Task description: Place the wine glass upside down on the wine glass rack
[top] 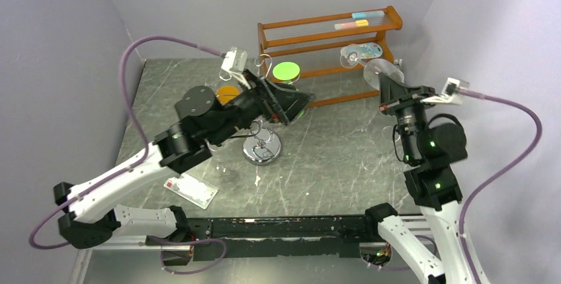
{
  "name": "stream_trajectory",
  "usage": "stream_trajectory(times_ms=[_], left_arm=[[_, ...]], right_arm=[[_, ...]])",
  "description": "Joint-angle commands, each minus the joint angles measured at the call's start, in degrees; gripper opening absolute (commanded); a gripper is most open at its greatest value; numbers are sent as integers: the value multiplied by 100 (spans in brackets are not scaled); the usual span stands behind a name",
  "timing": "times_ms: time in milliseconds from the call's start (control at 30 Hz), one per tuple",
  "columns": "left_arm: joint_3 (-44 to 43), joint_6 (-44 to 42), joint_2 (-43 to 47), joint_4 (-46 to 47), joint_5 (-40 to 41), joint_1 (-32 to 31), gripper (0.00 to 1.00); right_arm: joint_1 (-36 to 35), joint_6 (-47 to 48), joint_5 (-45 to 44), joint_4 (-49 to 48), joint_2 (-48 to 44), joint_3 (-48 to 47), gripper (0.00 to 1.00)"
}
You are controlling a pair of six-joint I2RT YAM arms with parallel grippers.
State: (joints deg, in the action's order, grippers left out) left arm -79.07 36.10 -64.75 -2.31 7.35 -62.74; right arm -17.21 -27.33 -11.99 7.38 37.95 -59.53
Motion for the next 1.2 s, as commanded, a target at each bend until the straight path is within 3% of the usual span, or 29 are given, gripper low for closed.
stream_trajectory(times_ms=[0,67,267,433,567,733,867,1033,1167], left_arm=[[-26,1155,-534,1709,-132,-28,92],[216,1737,-788,2656,-99,-41,90],[-110,2442,-1520,3404,435,-118,88],[-669,2839,-2058,3260,647,-217,90],[-873,2731,-2321,3735,611,-283,89],[-855,3194,-2519,3843,911,-374,82],[-978,3350,-2720,3937,992,-396,72],[-1063,3375,-2868,4271,1122,-444,46],[-1049,3466,-2932,4511,1161,-467,33]], right_arm=[[25,-221,344,-1400,-662,282,0],[29,-376,327,-1652,-979,449,0],[26,-765,760,-2158,-1558,640,0],[29,-990,1046,-2309,-1884,819,0],[25,-1089,1171,-2263,-1936,800,0],[25,-1240,1796,-2511,-1885,848,0],[25,-1356,2105,-2588,-1829,892,0],[25,-1468,2230,-2635,-1844,1045,0],[25,-1506,2337,-2642,-1795,1117,0]])
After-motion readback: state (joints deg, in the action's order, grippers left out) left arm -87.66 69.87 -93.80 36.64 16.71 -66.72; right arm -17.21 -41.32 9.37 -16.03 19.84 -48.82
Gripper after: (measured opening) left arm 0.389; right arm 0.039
